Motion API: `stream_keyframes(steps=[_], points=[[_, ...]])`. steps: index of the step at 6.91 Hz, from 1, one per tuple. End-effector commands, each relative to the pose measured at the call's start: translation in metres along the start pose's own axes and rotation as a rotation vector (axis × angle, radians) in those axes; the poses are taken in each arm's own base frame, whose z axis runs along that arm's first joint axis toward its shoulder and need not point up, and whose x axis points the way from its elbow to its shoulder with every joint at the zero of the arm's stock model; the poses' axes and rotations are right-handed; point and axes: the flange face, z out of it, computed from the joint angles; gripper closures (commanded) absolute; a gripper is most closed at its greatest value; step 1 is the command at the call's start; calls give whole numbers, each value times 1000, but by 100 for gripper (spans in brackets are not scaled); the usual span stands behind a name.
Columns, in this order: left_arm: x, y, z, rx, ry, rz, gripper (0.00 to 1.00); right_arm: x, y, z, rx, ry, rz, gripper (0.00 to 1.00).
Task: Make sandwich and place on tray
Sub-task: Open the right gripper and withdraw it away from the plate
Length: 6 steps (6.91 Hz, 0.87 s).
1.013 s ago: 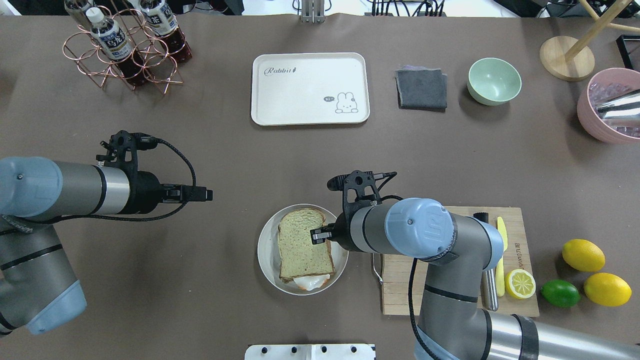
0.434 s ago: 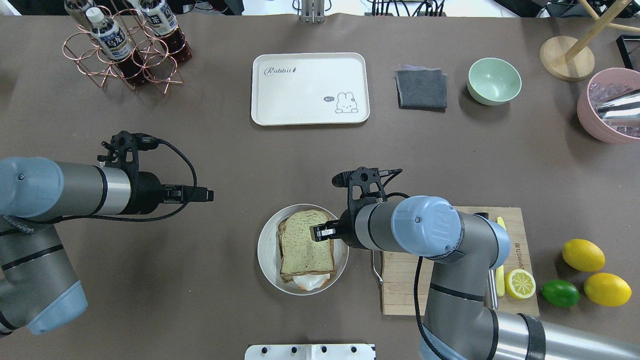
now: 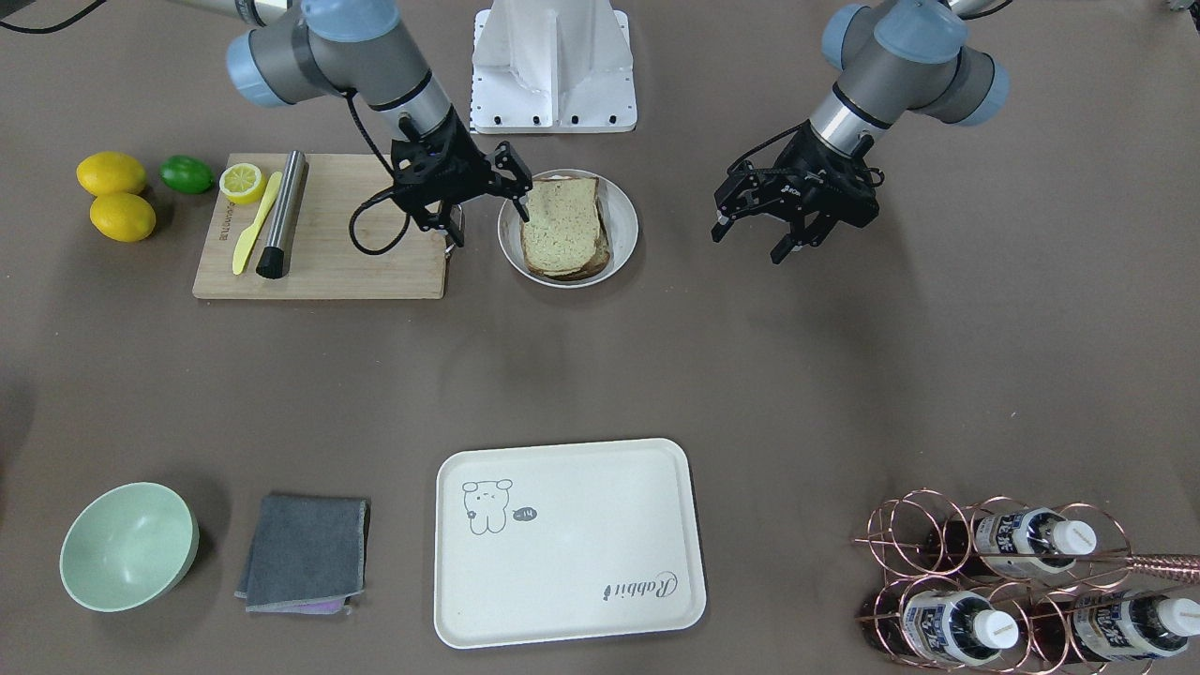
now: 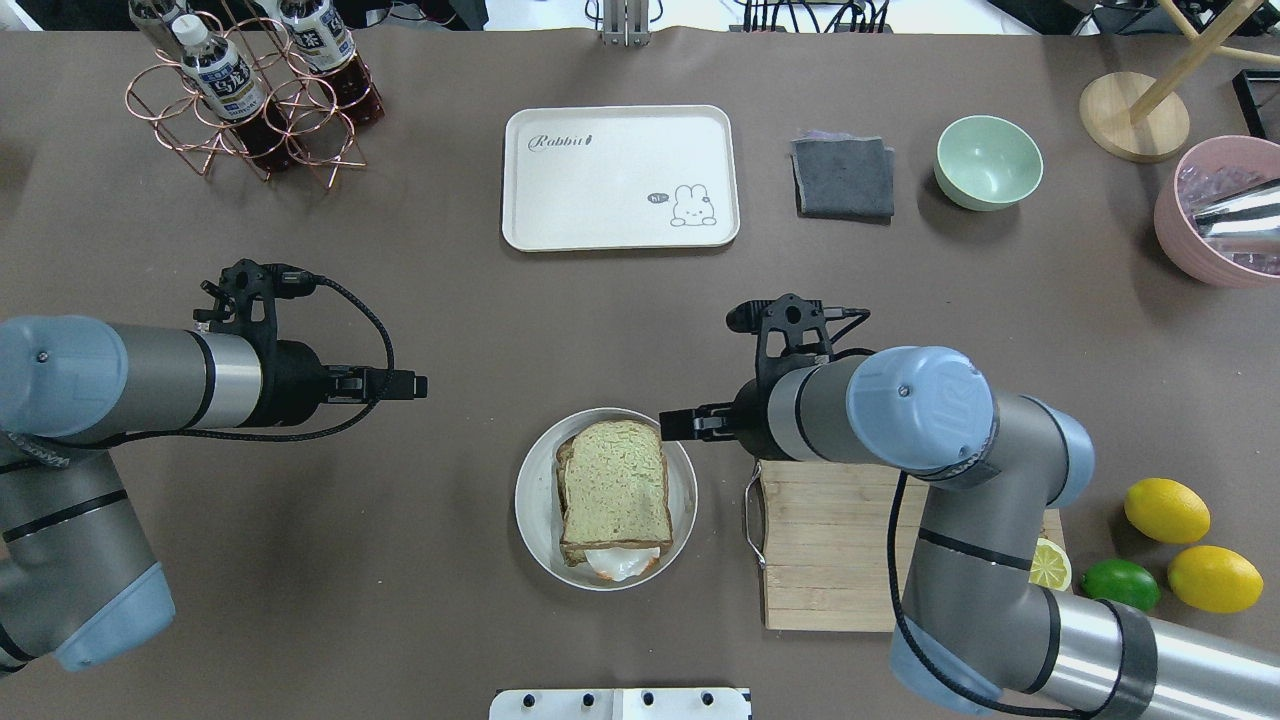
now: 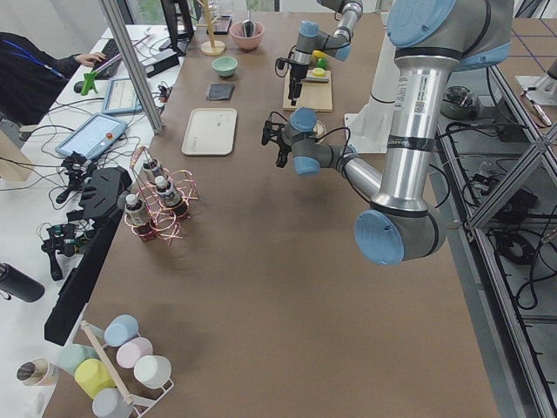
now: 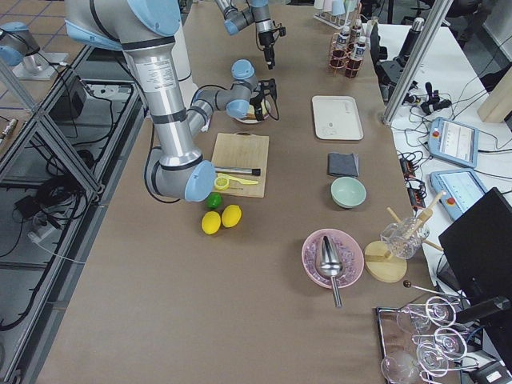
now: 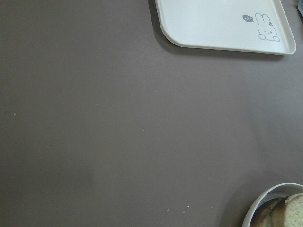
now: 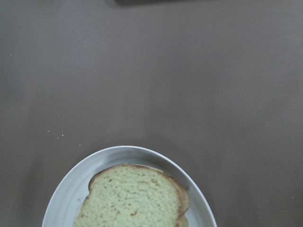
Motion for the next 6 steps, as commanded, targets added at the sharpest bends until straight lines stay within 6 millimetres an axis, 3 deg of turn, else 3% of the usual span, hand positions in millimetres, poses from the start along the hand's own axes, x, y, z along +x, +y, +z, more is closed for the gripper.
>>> stream_keyframes(steps=[1, 2, 3, 4, 5, 6], points=[[14, 9, 8, -26, -2, 5, 1, 66, -75, -42, -36, 156, 114, 0], [42, 0, 13, -35, -17, 0, 1, 118, -112, -70, -73, 190, 73, 0], [70, -10, 19, -46, -46, -21, 1, 191, -142, -105, -101, 247, -8, 0], [95, -8, 26, -68, -57, -18, 1, 274, -155, -142, -129, 312, -69, 0], [106, -9, 27, -70, -42, -11, 1, 356, -150, -182, -184, 355, -159, 0], [112, -10, 28, -74, -31, -4, 1, 423, -141, -223, -213, 364, -174, 0]])
